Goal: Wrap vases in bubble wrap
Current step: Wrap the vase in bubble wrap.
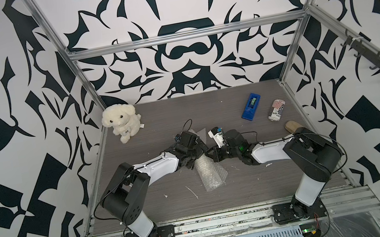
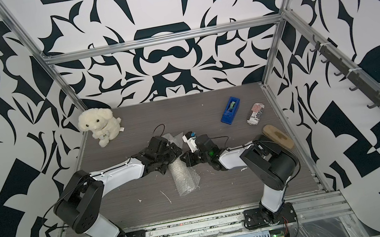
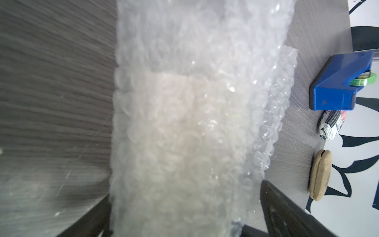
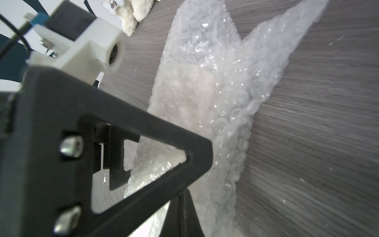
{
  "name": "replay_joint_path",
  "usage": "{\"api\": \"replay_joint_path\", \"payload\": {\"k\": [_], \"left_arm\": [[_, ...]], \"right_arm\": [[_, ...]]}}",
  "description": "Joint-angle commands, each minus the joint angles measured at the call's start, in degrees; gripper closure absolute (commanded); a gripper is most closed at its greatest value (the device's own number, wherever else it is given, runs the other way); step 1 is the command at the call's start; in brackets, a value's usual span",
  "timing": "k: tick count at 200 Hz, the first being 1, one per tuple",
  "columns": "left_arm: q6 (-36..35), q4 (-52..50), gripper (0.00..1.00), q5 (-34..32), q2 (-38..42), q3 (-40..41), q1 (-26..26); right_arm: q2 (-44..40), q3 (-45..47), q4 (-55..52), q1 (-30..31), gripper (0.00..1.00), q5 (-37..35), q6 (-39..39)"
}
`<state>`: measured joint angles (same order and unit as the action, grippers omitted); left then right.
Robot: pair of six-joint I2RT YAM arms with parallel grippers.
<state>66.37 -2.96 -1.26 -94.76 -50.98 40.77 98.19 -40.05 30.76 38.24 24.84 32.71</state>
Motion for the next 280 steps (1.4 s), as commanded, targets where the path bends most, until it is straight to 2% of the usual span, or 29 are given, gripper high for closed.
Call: {"api": "replay_joint_path", "payload": {"k": [1,41,70,108,111,121,153,214,280], "left_arm": [[-2.2,-0.6,0.00,2.7,0.4,-1.7,0.5],[-4.7,-3.7,0.00,2.6,-3.1,-3.9,0.5],[-4.9,-3.6,0.00,1.4,-2.3,-3.9,0.5],[-3.8,-2.1,0.14,0.7,-1.1,-2.9,0.5],[-3.6,-1.9,0.19,0.6,-1.1,-2.7,0.5],[-3.1,-1.4,0.25,0.5,-1.1,-2.4,0.5],[-2.4,-0.7,0.38,0.0,-0.8,-2.0,0.5],[-2.3,-0.1,0.44,-1.5,0.3,-1.1,0.4],[-2.5,0.6,0.51,-1.8,0.3,-0.7,0.4]], "right_arm": [[0.1,-2.3,0.4,0.9,0.97,1.9,-1.3],[-0.4,-2.2,-0.2,1.0,0.97,2.4,-2.4],[-1.1,-2.3,-1.4,1.1,0.98,2.7,-3.2],[-1.7,-2.0,-1.7,1.1,0.97,2.7,-3.3],[-1.8,-1.9,-1.8,1.1,0.97,2.8,-3.4],[-2.0,-1.8,-1.8,1.1,0.97,2.8,-3.4],[-3.2,-1.4,-2.3,1.3,0.95,2.8,-3.5],[-7.2,1.0,-5.5,1.5,0.88,1.7,-3.3],[-11.0,5.2,-7.1,2.6,0.88,0.4,-2.6]]}}
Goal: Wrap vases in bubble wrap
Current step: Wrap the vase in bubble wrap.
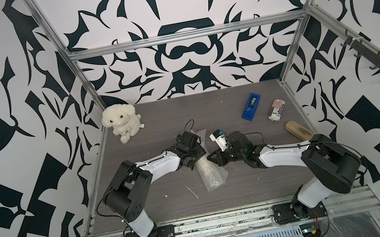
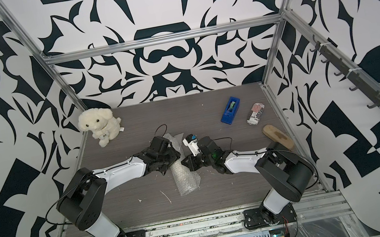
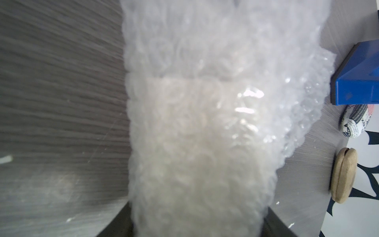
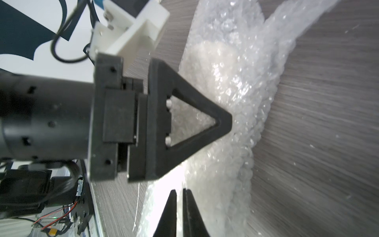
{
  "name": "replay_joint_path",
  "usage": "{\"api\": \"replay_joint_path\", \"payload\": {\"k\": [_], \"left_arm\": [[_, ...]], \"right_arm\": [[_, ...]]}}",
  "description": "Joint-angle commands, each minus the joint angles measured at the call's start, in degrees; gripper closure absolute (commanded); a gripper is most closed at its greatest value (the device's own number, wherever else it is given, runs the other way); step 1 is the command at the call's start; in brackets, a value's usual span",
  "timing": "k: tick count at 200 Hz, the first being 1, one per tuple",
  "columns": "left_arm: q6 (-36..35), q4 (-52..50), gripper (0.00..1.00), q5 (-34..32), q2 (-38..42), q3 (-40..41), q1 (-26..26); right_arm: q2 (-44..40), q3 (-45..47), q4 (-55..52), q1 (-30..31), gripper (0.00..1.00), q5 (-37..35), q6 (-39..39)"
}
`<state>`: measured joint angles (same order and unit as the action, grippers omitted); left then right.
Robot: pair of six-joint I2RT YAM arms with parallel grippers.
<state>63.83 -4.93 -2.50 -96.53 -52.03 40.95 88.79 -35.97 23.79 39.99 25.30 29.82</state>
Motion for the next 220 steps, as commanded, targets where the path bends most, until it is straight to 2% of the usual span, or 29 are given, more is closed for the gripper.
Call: {"api": "replay_joint_path", "payload": {"k": [1,62,94,127,156,195,209,220], "left_arm": [[0.0,2.5,0.52,-0.5,2.0,0.4,0.3],[-0.3,4.4,0.59,-0.8,2.4,1.8,0.3],[-1.0,5.8,0.66,-0.5,2.1,3.0,0.3],[-2.0,7.4,0.69,-0.6,2.2,4.2,0.2],[-3.1,7.7,0.69,-1.1,2.4,4.8,0.3],[-3.9,8.4,0.70,-0.9,3.1,5.5,0.3],[-4.1,8.5,0.70,-1.0,3.5,5.7,0.3],[-4.2,8.7,0.70,-0.9,3.7,5.8,0.2]], "right_arm": [[-1.5,1.1,-0.1,0.8,0.88,-0.1,0.3],[-1.8,1.9,1.8,4.4,0.88,-2.1,3.2],[-1.7,2.9,6.6,5.7,0.88,-2.3,7.2],[-6.4,3.6,5.5,6.0,0.85,-2.2,7.5],[-14.3,2.4,-2.0,5.7,0.79,-4.7,5.3],[-24.7,-2.4,-18.5,0.7,0.79,-12.8,0.5],[-28.3,-3.6,-23.5,-3.9,0.80,-17.7,1.3],[-30.7,-3.6,-24.8,-9.7,0.72,-18.5,3.2]]}}
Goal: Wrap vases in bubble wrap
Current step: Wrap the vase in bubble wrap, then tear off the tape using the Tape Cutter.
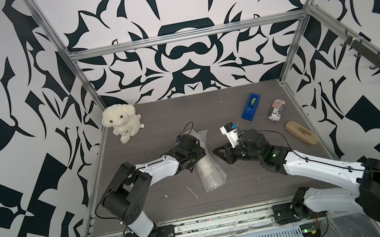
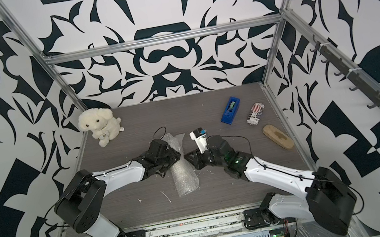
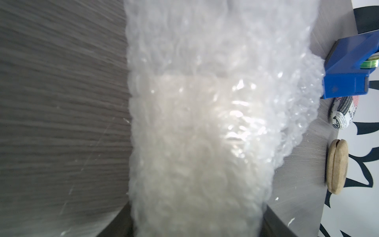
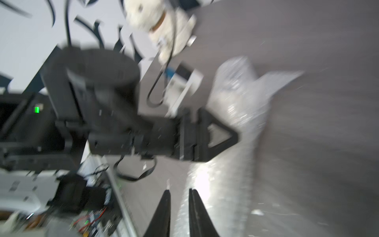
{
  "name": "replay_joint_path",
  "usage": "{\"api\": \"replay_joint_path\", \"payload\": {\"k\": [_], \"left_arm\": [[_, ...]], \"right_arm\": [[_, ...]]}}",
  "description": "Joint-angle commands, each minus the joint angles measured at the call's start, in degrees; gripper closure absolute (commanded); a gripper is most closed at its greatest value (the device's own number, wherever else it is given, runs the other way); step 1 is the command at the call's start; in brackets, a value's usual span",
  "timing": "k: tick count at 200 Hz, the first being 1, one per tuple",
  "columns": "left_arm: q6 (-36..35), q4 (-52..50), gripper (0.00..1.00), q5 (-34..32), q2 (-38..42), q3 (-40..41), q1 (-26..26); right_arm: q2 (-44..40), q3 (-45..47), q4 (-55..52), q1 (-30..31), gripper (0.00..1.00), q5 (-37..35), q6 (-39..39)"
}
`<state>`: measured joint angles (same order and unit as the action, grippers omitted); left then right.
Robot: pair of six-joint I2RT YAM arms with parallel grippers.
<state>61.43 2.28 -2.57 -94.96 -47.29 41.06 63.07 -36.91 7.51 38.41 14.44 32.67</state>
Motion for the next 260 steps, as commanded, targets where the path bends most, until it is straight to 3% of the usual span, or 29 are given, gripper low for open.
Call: {"api": "replay_joint_path", "payload": {"k": [1,24,55,64,89,121,178,260], "left_arm": [[-1.8,1.5,0.70,-0.9,2.2,1.1,0.1],[-1.8,2.0,0.70,-0.9,2.9,1.5,0.2],[-1.8,2.0,0.71,-0.6,3.4,1.6,0.2],[-1.8,2.0,0.71,-0.5,3.5,1.7,0.2],[-1.8,1.8,0.71,-0.1,3.8,1.8,0.2],[-1.6,2.1,0.71,0.3,3.7,1.9,0.2],[-1.3,2.5,0.72,0.7,3.2,1.8,0.2],[-1.1,2.0,0.73,1.0,2.8,1.1,0.2]], "right_arm": [[-5.1,-2.6,-8.4,-8.7,0.72,-7.5,0.5],[-6.0,-1.6,-5.3,-23.1,0.52,0.0,5.0],[3.3,-6.3,-3.3,-37.9,0.55,12.6,5.0],[6.9,-8.3,-2.9,-40.8,0.60,15.9,4.9],[16.7,-12.4,0.4,-45.8,0.58,18.7,6.6],[27.7,-15.6,10.2,-48.9,0.58,22.0,13.1],[41.6,-25.4,10.7,-49.0,0.59,24.2,13.4],[49.8,-30.1,14.3,-48.9,0.66,25.0,15.9]]}}
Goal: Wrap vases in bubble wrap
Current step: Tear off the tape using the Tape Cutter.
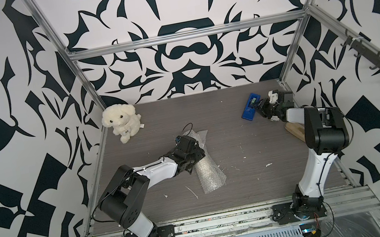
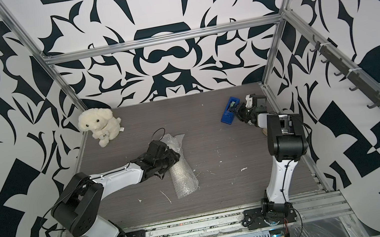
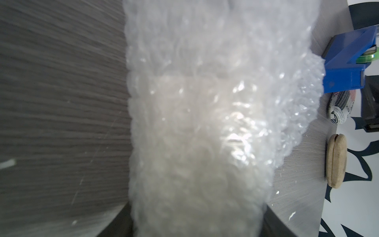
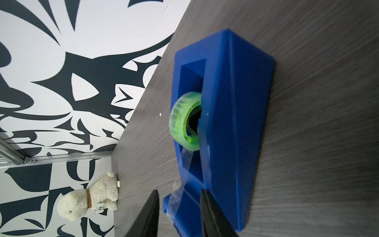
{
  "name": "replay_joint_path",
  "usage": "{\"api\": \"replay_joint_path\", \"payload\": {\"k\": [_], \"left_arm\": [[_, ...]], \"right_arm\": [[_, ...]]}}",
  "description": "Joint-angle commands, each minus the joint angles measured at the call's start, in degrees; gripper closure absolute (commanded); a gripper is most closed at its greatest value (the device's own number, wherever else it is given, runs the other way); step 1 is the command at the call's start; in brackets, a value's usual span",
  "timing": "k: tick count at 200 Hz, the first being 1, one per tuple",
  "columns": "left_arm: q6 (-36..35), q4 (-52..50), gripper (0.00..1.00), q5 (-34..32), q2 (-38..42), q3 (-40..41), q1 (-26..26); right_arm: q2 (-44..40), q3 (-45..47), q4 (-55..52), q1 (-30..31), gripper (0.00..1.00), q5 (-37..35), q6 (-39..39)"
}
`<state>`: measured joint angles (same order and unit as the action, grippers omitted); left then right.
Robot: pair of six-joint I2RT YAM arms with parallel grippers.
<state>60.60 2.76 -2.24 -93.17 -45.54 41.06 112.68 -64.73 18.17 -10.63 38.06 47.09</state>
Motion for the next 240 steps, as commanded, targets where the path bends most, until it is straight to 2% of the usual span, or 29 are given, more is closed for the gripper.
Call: {"api": "replay_joint_path", "payload": {"k": [1,68,240], "left_arm": [[-0.3,1.5,0.73,0.7,1.0,-0.7,0.2],[-0.2,1.5,0.73,0.9,0.4,-1.2,0.2],[-1.3,0.4,0.74,0.0,0.8,-1.7,0.2]], "right_arm": [[0.2,-2.3,3.6,0.1,0.66,1.4,1.5],[2.6,-2.8,7.7,0.3,0.71,3.2,3.5],[4.5,-7.5,-5.0,1.7,0.73,4.2,-3.5]]}}
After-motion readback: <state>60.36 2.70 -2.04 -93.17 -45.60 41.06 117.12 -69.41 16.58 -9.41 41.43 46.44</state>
